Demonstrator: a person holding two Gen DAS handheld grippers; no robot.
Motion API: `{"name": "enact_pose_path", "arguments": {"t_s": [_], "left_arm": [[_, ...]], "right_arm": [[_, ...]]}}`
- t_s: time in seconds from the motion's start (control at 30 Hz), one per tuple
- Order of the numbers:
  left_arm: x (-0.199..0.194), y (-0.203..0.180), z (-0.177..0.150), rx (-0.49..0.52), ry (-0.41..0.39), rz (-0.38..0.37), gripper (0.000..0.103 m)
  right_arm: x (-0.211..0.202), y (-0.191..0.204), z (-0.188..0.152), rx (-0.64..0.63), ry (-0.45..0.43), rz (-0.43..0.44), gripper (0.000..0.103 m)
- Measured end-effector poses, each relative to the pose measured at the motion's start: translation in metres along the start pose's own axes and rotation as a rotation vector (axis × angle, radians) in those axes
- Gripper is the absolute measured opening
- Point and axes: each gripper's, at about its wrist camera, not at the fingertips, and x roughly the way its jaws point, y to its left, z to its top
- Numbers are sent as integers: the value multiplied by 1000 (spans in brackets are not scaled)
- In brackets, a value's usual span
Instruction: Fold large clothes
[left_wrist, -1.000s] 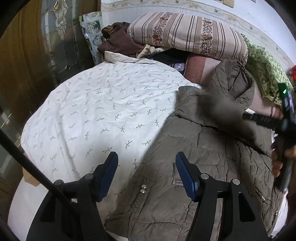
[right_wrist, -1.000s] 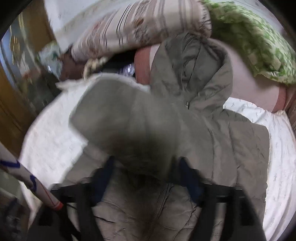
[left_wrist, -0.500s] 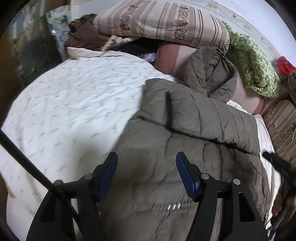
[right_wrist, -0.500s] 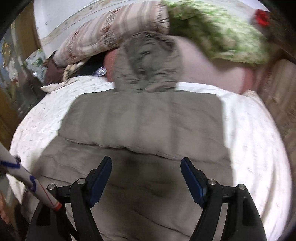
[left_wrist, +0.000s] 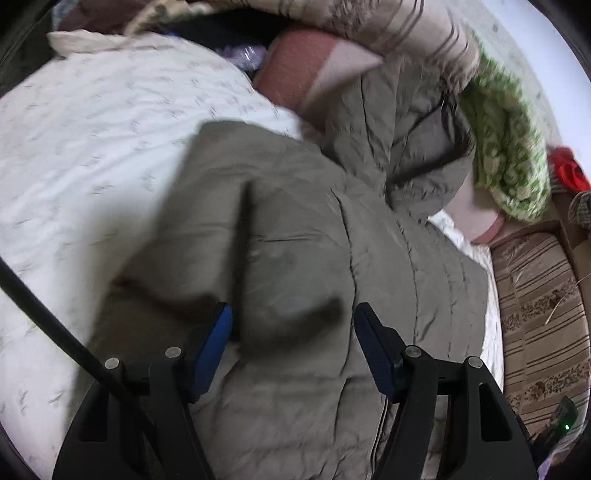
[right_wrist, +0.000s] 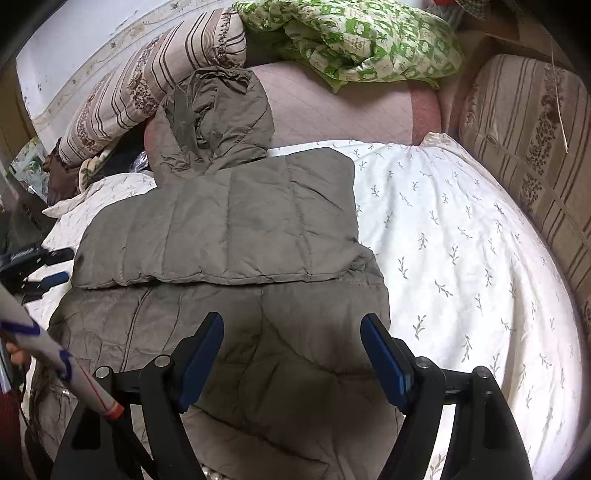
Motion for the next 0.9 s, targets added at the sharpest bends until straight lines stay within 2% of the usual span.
{"name": "enact_pose_path", "arguments": {"t_s": [0.03,0.07,0.13,0.2,0.3,0.37,0.5,0.6,0.67,0.73,0.8,0.9], "left_arm": [[9,-5,2,15,23,28,62],[17,-11,4,46,47,83,43],[17,-19,8,86,54,105,38],[-1,-23,17,106,-1,103,31],[-27,-13,31,88,-101,143,29],[-25,-5,37,79,-110,169,28],[13,7,33,93,-42,242,28],[26,13,29,87,-55,246,31],[27,15,29,86,-70,243,34],[28,12,28,101,-86,265,39],[26,9,27,118,-102,317,48],[12,2,25,125,-116,348,49]], "right_arm": [[2,3,3,-1,-1,-4,81],[2,5,5,-1,-5,-6,81],[4,12,12,-4,-16,-7,81],[4,19,23,-9,-33,6,81],[7,36,45,-36,-63,26,81],[20,47,59,-60,-58,36,81],[74,66,77,-82,5,-3,81],[119,73,76,-79,97,-12,81],[138,73,72,-74,122,-19,86],[144,73,70,-86,120,-28,87],[146,75,71,-99,118,-38,89],[147,79,76,-124,147,-62,91]]}}
